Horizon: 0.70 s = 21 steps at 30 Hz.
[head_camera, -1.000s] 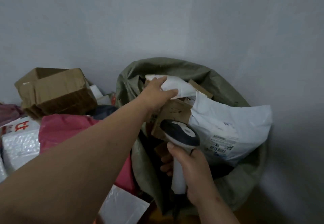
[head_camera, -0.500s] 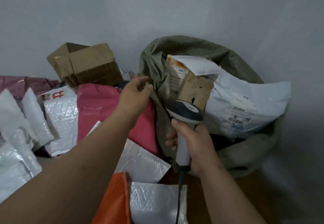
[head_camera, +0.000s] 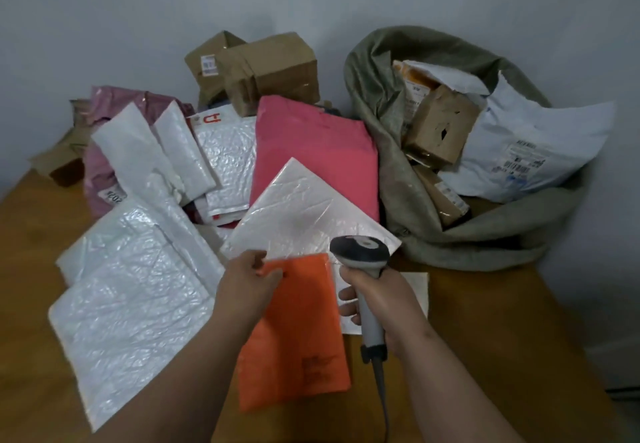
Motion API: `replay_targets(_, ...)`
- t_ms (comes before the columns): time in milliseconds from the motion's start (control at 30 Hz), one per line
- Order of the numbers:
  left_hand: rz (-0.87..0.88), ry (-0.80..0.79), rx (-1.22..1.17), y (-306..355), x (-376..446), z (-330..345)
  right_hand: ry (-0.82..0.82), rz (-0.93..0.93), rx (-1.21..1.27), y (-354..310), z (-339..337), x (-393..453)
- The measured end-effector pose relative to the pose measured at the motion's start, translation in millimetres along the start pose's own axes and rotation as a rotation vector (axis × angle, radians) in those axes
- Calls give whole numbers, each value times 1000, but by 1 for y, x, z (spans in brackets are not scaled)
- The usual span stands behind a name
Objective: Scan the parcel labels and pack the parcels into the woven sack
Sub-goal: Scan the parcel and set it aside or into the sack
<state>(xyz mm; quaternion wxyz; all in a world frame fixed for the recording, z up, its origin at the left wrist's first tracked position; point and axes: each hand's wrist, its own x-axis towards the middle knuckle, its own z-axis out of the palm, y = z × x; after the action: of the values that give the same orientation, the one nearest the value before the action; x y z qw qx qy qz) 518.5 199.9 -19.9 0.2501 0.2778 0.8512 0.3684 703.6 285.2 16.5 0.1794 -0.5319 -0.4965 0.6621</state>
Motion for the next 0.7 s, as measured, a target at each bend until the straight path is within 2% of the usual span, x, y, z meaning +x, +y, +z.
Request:
replay_targets(200,-199,-161,253,-72,-46,16,-37,135,-201,53,23,-1)
replay_targets(267,-250,-195,235,-78,-54,21,-83,181,-221,63,26,-1)
replay_targets(367,-268,-215,73,-78,-61,25,-145,209,-177,69,28,-4)
replay_targets(500,-233,-229,-185,-68,-68,30,-215,198,58,59,21,-15)
replay_targets(633,-267,-305,-644,-43,-84,27,-437,127,193,31,13,-35)
replay_targets(700,-234,-399,-764,-33,-88,22,-516,72,202,19,12,-46)
